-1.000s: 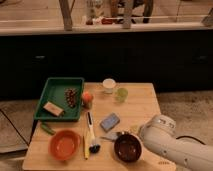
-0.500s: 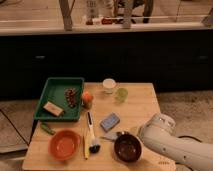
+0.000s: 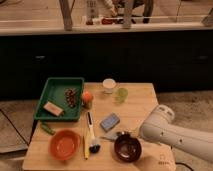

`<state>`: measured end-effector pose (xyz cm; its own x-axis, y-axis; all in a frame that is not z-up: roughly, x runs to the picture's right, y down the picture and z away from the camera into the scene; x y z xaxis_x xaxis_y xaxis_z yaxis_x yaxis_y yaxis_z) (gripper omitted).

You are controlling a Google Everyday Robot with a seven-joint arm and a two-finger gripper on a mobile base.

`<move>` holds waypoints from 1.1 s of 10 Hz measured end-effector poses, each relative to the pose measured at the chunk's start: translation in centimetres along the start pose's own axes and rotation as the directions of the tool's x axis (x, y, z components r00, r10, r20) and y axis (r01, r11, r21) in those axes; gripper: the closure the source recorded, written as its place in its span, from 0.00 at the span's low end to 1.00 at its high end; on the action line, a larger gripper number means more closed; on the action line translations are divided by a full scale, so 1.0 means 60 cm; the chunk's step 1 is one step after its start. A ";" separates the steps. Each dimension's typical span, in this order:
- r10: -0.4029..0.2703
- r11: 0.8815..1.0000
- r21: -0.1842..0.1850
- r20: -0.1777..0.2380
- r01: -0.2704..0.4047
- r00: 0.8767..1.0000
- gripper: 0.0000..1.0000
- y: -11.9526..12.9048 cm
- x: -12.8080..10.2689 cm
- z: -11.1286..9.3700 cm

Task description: Stack bowls on top of each other

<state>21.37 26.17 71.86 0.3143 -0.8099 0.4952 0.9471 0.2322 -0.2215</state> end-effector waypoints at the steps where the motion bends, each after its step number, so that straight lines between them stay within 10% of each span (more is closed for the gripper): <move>1: -0.015 1.000 -0.001 0.020 0.015 1.000 0.20 -0.002 -0.005 0.006; 11: -0.150 0.988 0.021 0.286 0.150 0.947 0.20 -0.022 -0.065 0.074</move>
<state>19.18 31.43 73.92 0.1741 -0.6474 0.7420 0.9847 0.1194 -0.1268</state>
